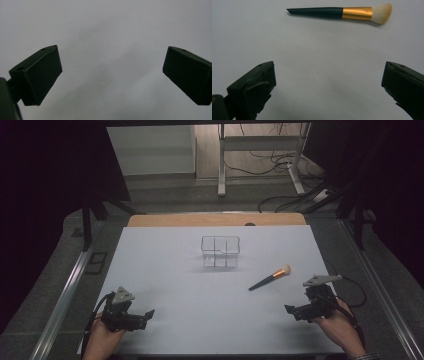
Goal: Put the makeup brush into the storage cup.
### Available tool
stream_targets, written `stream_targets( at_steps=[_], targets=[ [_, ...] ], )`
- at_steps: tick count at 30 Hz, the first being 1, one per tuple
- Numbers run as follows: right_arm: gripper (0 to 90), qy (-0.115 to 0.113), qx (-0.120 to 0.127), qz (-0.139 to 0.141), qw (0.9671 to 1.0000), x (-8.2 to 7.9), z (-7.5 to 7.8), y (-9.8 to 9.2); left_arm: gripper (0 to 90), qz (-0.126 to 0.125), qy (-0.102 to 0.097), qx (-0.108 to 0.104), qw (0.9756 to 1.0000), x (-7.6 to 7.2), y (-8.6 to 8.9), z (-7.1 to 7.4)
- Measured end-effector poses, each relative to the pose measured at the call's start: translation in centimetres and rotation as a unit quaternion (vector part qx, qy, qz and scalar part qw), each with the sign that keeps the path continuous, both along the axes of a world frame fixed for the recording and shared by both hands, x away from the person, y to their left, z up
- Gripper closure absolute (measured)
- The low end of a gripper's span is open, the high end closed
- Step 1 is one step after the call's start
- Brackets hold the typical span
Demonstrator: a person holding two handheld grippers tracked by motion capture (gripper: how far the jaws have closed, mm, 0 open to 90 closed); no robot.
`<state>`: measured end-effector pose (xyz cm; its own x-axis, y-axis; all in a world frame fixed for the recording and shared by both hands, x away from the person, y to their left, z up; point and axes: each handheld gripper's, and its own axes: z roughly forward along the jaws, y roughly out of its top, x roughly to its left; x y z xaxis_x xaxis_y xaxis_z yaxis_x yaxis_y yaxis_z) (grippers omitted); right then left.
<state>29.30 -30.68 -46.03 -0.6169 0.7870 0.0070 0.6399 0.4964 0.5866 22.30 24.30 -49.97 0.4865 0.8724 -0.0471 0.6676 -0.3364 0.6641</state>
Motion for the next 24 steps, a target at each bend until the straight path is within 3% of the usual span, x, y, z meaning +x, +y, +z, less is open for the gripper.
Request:
stream_targets(
  at_steps=[12, 24],
  targets=[
    [0.0, 0.003, -0.003, -0.007, 1.0000, 1.5, 0.7, 0.1, 2.5, 0.003, 0.004, -0.004, 1.0000, 0.0, 0.1, 0.0],
    [0.0, 0.014, -0.012, 0.004, 0.9998, 2.6, 0.7, 0.5, 2.6, 0.000, 0.017, -0.017, 0.9997, 0.0, 0.0, 0.1]
  ],
)
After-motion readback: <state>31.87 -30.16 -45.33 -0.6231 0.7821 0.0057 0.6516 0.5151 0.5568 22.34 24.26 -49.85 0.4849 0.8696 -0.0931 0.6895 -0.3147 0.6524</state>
